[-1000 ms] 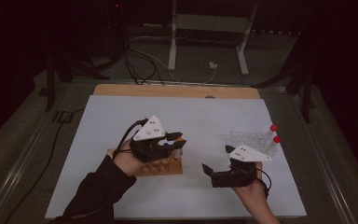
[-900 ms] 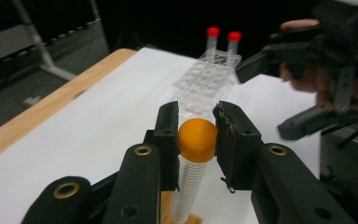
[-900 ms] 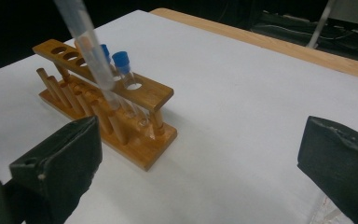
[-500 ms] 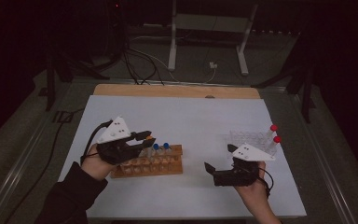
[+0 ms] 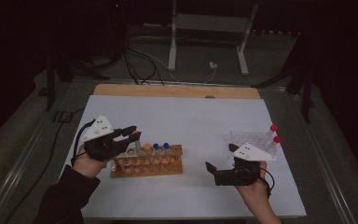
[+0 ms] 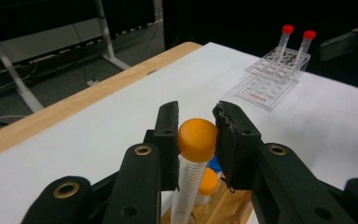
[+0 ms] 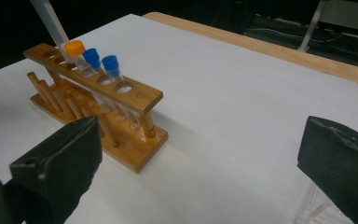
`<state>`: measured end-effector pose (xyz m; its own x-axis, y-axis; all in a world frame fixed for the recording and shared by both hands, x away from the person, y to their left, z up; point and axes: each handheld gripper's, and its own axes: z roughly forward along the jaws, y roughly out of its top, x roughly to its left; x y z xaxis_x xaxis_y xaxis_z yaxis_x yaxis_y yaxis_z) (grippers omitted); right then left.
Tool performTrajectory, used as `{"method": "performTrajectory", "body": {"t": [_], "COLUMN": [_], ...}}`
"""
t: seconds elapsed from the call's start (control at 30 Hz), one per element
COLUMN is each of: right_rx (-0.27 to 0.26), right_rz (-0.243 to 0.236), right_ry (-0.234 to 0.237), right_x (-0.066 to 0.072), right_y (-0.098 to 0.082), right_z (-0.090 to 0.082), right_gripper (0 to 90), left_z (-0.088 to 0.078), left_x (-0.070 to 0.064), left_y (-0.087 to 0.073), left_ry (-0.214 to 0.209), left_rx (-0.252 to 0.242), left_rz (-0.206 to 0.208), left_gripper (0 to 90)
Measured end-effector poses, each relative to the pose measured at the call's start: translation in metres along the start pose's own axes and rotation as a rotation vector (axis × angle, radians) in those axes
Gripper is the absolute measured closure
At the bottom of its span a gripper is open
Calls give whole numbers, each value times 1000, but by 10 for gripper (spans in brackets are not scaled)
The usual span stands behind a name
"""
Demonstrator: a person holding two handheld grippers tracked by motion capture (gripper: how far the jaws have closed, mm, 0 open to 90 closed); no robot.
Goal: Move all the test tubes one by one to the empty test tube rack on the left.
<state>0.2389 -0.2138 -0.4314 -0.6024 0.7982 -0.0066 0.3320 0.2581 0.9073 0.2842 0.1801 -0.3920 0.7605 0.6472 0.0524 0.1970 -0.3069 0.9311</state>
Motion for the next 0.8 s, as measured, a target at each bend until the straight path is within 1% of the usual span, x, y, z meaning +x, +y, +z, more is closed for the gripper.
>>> {"method": "performTrajectory", "body": {"t": [0.07,0.17,0.2,0.27,0.33,0.4,0.43,0.5,0.53,0.67,0.73,0.8], "right_rx": [-1,1,2,4,2,0,0,2,2,3,5,4], "right_rz": [1,-2,0,0,-1,-2,1,1,0,-2,-2,-2], "right_ry": [2,2,3,4,4,2,2,2,2,4,5,7], "right_x": [0,0,0,0,0,-1,-1,-1,-1,-1,-1,-1], "right_y": [0,0,0,0,0,0,0,0,0,0,0,0], "right_z": [0,0,0,0,0,0,-1,-1,-1,0,0,0], "right_gripper": [0,0,0,0,0,0,0,0,0,0,0,0], "left_z": [3,8,9,14,18,22,24,26,28,30,31,31], "left_x": [2,3,3,3,3,3,3,4,4,5,5,5], "left_y": [-6,-15,-17,-24,-30,-37,-40,-46,-48,-51,-50,-49], "left_ry": [-1,-5,-6,-15,-12,-17,-16,-16,-12,-17,-18,-19], "left_rx": [3,18,23,41,60,70,83,91,106,118,121,126], "left_rz": [-17,-30,-27,-35,-34,-46,-46,-54,-52,-62,-51,-50], "left_gripper": [720,720,720,720,720,720,720,720,720,719,719,719]}}
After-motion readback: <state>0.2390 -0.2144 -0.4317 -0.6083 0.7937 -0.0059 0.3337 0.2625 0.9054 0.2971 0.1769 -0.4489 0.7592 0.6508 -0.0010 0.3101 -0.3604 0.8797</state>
